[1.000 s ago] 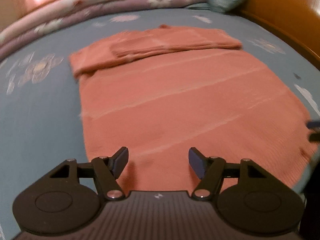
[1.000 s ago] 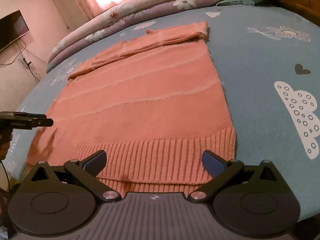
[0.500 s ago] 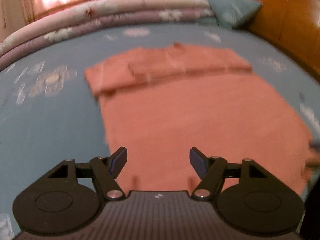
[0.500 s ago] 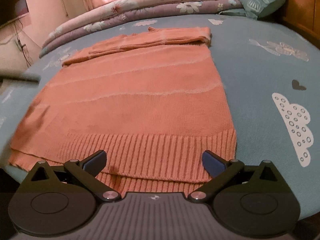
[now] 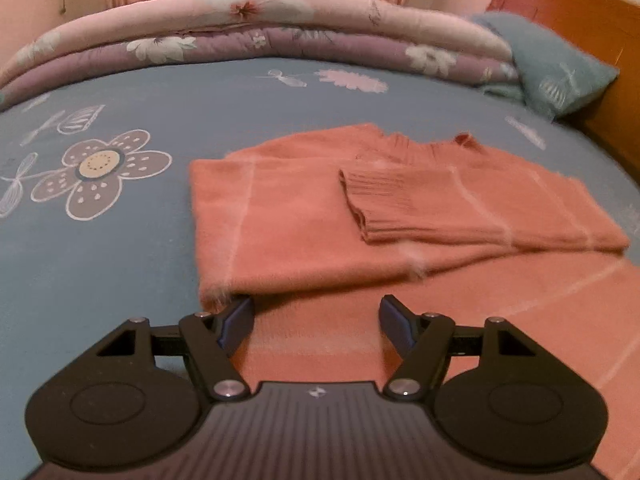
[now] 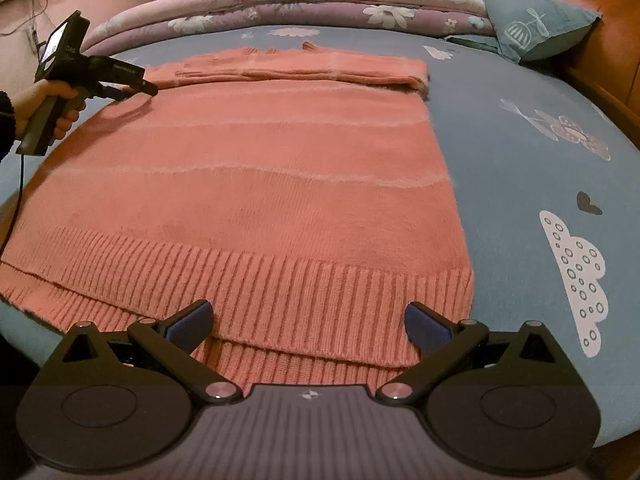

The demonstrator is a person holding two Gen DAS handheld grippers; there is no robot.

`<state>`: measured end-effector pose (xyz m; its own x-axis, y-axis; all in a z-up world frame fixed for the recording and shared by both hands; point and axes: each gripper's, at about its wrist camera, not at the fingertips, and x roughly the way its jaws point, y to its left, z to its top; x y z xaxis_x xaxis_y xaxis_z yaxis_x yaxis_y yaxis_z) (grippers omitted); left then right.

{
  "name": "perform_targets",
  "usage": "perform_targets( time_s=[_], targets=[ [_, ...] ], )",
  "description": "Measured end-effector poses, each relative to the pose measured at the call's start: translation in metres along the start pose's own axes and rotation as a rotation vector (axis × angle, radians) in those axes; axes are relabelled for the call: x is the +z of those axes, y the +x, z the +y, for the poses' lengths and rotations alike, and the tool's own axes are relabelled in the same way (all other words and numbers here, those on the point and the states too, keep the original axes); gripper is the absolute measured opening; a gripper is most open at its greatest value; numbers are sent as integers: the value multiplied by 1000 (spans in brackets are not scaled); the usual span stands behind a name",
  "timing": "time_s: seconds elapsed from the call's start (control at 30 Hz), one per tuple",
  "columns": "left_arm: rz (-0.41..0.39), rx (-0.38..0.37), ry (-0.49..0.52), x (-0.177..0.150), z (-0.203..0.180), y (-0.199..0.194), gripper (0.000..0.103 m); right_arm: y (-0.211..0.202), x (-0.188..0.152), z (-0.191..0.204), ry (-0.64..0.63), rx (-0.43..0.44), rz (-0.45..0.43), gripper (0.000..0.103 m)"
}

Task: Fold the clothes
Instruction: 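Hover both open grippers over the sweater's ribbed hem, aligning to it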

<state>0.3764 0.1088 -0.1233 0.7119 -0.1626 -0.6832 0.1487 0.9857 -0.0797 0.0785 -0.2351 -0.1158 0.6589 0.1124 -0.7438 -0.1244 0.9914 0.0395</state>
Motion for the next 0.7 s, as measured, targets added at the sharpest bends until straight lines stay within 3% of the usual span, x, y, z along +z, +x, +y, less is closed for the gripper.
perform_targets(
  time_s=[0.13, 0.27, 0.37, 0.5, 0.63, 0.7],
  targets=[
    [-23, -2, -14, -5, 3, -3, 63, -1, -1, 0, -9, 6, -1, 103],
    [17, 20, -12, 0, -4, -13, 64, -5, 6, -2, 10, 14, 15, 103],
    [-2, -4, 20, -4, -15, -36, 70, -25, 25, -10, 27, 25, -81, 103],
    [-2, -99, 125, -21, -36, -59, 78, -31, 64, -23, 16, 47, -210, 103],
    [106, -78, 164, -37, -45, -45, 78, 9, 118, -37, 42, 93, -266, 103],
    [85, -78, 175, -42, -45, -46, 80, 40, 144, -45, 83, 132, -269, 103]
  ],
)
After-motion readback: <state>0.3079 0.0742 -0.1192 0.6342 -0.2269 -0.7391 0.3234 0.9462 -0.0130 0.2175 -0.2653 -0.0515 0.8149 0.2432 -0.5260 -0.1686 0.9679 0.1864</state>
